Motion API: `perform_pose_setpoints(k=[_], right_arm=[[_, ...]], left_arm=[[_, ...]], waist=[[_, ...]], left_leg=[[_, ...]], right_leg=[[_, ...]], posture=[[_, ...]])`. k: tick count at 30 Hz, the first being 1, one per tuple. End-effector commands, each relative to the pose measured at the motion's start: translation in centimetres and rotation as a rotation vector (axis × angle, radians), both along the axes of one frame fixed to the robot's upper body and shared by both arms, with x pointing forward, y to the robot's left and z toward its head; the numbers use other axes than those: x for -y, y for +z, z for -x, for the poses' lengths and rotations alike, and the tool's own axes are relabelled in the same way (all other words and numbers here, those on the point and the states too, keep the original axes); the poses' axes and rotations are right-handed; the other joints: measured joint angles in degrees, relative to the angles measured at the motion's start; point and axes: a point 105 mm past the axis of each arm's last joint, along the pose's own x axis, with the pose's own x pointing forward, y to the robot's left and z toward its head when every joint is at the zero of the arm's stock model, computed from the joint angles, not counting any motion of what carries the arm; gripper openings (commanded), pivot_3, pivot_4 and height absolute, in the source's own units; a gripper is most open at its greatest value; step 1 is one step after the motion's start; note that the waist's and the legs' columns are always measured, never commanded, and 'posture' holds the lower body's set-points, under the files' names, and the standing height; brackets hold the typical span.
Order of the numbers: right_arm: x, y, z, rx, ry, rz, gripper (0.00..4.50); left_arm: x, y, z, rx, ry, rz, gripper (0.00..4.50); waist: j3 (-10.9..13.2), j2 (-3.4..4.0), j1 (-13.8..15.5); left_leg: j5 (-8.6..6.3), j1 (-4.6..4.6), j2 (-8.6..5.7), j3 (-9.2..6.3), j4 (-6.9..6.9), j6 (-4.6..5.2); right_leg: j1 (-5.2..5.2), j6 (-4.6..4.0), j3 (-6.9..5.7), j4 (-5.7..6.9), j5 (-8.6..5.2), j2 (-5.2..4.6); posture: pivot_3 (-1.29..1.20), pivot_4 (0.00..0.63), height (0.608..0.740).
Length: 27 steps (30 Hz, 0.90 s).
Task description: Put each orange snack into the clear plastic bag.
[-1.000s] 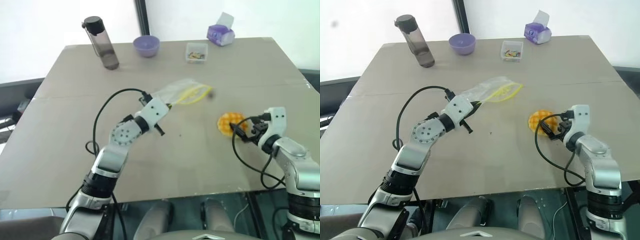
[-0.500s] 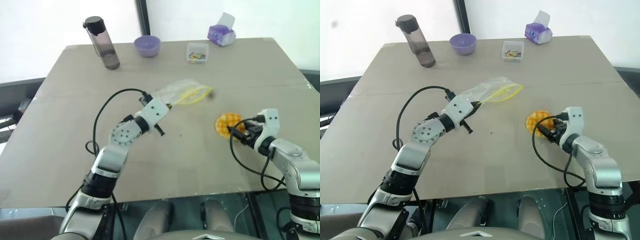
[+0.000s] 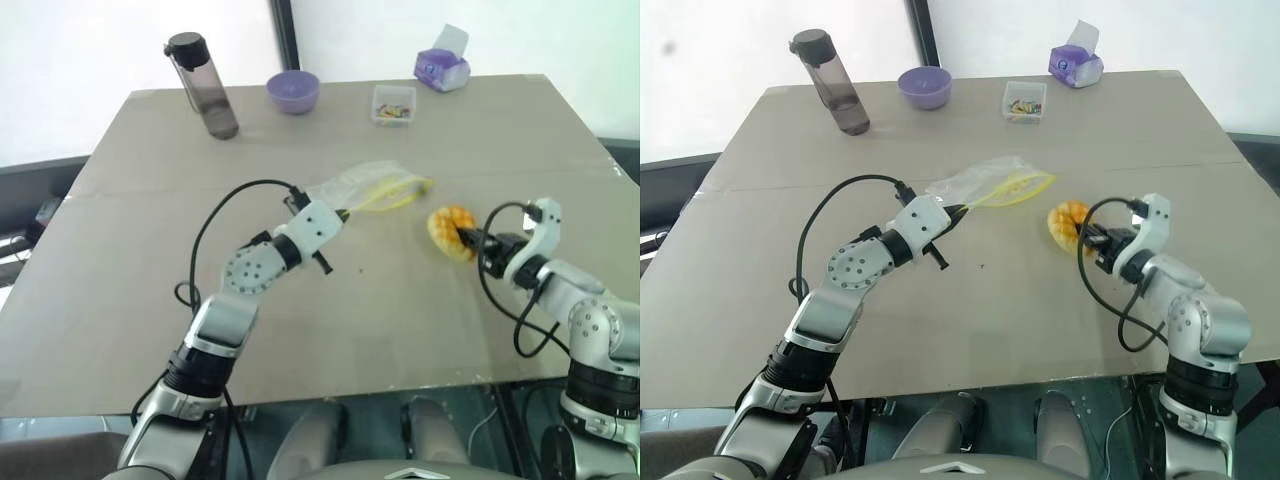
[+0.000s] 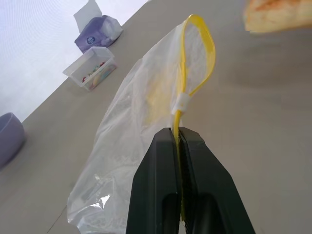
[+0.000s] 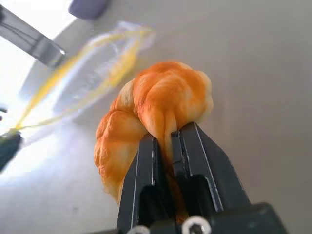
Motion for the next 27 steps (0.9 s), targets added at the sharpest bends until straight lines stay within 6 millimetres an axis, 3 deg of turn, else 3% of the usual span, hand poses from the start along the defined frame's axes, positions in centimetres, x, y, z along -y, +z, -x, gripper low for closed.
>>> perform_pose_setpoints(k=[1,15,27], right_arm=[[-1.0,2.5,0.3,0.06,0.043,-0.034,0.01],[-4.9,2.9,-1.1,0.053,0.154,-0.003,0.01],[-6.0,1.5,-2.3,-0.034,0.188,0.039,0.01]], left_arm=[[0.5,0.6,0.3,0.038,-0.024,-0.01,0.0],[2.3,0.7,1.0,0.043,-0.1,-0.012,0.0],[4.3,0.5,3.1,0.041,-0.269,-0.037,0.0]], waist=[[0.0,0.0,0.1],[0.0,0.01,-0.1],[0.0,0.01,-0.2]], left_leg=[[0.0,-0.01,0.0,0.0,0.0,0.0],[0.0,-0.03,-0.01,0.02,0.0,0.0],[0.0,-0.04,-0.01,0.01,-0.02,0.0]], right_leg=[[0.0,0.0,0.0,0.0,0.0,-0.01],[-0.03,0.0,0.0,0.01,0.0,-0.01],[-0.04,0.0,0.0,-0.01,0.0,-0.02]], posture=[[0.0,0.15,0.74],[0.0,0.15,0.74],[0.0,0.15,0.74]])
